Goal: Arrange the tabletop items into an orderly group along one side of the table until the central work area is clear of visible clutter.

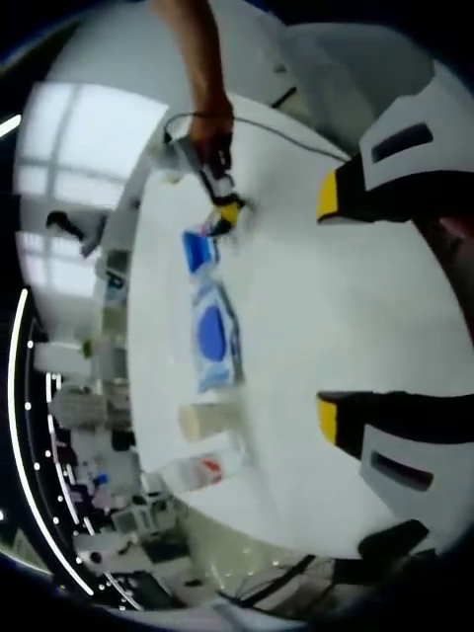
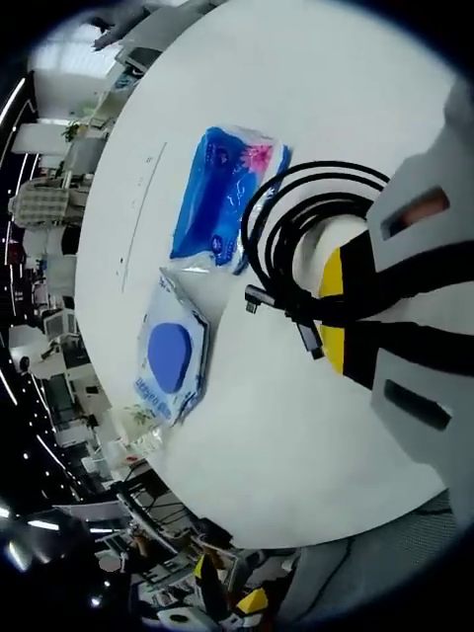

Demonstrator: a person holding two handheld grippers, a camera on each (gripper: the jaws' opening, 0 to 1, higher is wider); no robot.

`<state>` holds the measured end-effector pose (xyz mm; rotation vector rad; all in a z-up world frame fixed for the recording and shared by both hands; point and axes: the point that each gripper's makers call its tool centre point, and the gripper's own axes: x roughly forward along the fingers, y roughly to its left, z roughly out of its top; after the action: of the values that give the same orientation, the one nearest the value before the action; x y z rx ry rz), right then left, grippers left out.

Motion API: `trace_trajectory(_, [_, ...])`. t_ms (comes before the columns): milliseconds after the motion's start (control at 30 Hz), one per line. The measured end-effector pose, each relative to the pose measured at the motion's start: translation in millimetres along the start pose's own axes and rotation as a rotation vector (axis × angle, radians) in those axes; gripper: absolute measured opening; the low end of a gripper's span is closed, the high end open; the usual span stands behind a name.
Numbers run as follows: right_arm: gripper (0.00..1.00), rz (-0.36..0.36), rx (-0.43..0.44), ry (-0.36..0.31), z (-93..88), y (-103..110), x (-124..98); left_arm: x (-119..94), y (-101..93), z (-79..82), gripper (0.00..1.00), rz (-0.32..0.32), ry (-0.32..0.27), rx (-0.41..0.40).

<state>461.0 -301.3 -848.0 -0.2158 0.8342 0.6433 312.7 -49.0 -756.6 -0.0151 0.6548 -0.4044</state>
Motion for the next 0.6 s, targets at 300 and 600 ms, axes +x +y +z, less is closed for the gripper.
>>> trace_trajectory(300, [0.06,0.016,-0.031,-0.027,18.5,15,-2,-2,-0.5,0.8,0.66,-0.004,0.002,0.005])
trace_trajectory(600, [0.06,0.052,-0.072,-0.041,32.8,38,5,-7,-4.0,3.7,0.66,-0.004,-0.005,0.008])
